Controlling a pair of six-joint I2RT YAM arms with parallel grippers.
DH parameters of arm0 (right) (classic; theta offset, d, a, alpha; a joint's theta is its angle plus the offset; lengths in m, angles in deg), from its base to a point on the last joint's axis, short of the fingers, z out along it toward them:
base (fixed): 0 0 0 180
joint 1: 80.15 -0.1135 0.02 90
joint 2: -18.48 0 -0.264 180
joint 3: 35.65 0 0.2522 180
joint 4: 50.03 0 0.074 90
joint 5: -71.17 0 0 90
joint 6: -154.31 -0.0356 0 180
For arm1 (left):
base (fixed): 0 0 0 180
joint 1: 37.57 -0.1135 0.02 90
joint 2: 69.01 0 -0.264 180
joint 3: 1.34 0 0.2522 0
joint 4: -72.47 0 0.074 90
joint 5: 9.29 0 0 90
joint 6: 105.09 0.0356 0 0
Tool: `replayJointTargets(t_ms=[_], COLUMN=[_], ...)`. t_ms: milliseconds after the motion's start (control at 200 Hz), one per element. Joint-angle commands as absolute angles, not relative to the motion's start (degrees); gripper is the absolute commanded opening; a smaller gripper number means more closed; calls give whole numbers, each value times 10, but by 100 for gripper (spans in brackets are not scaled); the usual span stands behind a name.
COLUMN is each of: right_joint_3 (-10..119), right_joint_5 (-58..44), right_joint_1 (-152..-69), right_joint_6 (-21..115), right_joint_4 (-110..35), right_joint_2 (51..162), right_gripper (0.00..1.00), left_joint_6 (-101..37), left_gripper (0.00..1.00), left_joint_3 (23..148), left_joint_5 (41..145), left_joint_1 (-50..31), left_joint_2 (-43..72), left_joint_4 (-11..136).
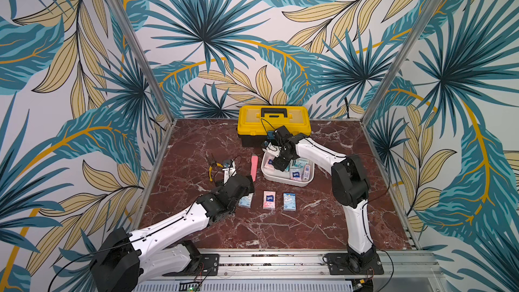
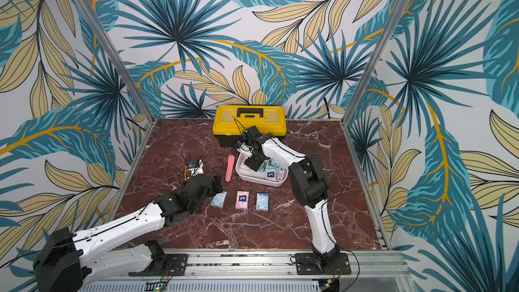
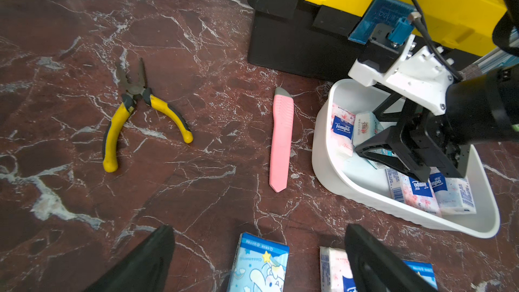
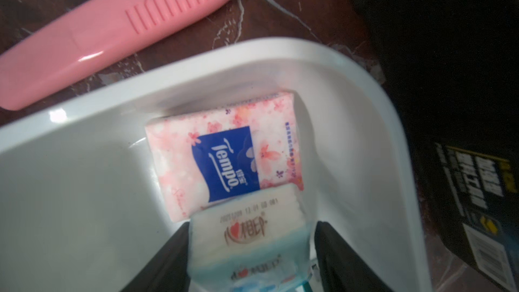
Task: Take the pocket tissues out of the storage box
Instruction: Pick up the pocket tissues from the storage box.
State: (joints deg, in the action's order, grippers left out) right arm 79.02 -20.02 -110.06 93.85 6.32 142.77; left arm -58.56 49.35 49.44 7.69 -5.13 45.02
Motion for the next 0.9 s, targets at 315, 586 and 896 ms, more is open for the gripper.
replayJointTargets(t_ms=[315, 586, 896], right_joint_3=[792, 771, 706], right_joint_5=[-176, -183, -196], right_joint_1=[-1100, -1100, -1100], right_joint_6=[913, 842, 657], right_joint_4=[77, 70, 71], right_joint_2=[1404, 1335, 1213], right_gripper=[51, 50, 50], left_joint_6=[-581, -576, -560], left_gripper=[100, 100, 100], left_joint_3=[518, 516, 521], left_joint_5=[490, 490, 497], left_joint_1=[72, 70, 66], left_joint_2=[-49, -50, -38], left_joint_4=[461, 471, 489])
